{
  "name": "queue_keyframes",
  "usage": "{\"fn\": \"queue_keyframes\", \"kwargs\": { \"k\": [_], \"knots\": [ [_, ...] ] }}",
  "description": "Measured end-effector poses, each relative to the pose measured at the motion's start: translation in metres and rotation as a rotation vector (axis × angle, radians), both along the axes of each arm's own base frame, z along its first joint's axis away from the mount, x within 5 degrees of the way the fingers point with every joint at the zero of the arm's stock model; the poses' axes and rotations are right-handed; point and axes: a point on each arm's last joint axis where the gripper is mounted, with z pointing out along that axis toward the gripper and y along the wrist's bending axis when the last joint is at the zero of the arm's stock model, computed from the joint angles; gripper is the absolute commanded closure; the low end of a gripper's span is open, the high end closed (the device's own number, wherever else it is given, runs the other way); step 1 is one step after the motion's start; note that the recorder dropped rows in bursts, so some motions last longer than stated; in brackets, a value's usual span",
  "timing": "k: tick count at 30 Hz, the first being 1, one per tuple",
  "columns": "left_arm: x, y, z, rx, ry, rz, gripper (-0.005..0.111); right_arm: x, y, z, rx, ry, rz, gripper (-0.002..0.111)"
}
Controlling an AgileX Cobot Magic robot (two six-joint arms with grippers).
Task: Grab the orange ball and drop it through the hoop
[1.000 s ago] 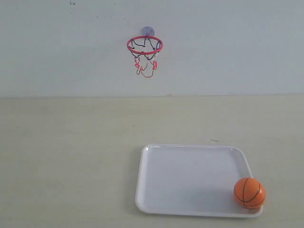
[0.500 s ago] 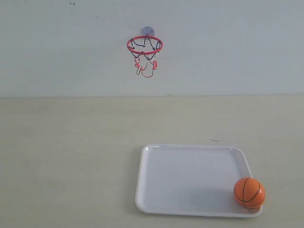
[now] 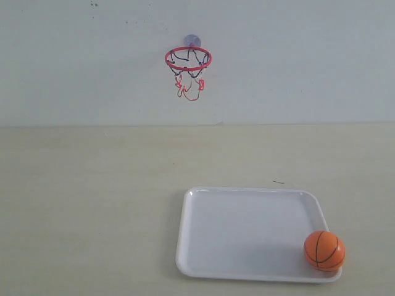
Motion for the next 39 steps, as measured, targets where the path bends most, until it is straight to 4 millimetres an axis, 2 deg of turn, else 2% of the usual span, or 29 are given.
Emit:
{"fn": "queue_keyframes", "kwargs": {
  "k": [19, 21, 25, 30, 32, 37, 38, 39],
  "knots": [
    [0.0, 0.0, 0.0, 0.0, 0.0, 0.0, 0.103, 0.001, 0.0, 0.003, 0.012, -0.032, -0.006, 0.109],
    [0.0, 0.0, 0.0, 0.0, 0.0, 0.0, 0.103, 0.002, -0.001, 0.009, 0.023, -0.1, -0.015, 0.109],
    [0.0, 0.0, 0.0, 0.0, 0.0, 0.0, 0.103, 0.003, -0.004, 0.036, 0.07, -0.396, -0.053, 0.109],
    [0.0, 0.0, 0.0, 0.0, 0.0, 0.0, 0.103, -0.01, -0.011, 0.072, 0.121, -0.817, -0.109, 0.109],
    [0.0, 0.0, 0.0, 0.0, 0.0, 0.0, 0.103, -0.013, -0.013, 0.076, 0.117, -0.88, -0.131, 0.109],
    [0.0, 0.0, 0.0, 0.0, 0.0, 0.0, 0.103, -0.006, -0.014, 0.082, 0.07, -0.681, -0.151, 0.109],
    [0.0, 0.0, 0.0, 0.0, 0.0, 0.0, 0.103, 0.003, -0.011, 0.089, 0.041, -0.548, -0.125, 0.109],
    [0.0, 0.0, 0.0, 0.0, 0.0, 0.0, 0.103, 0.008, -0.009, 0.091, 0.035, -0.491, -0.108, 0.109]
  ]
}}
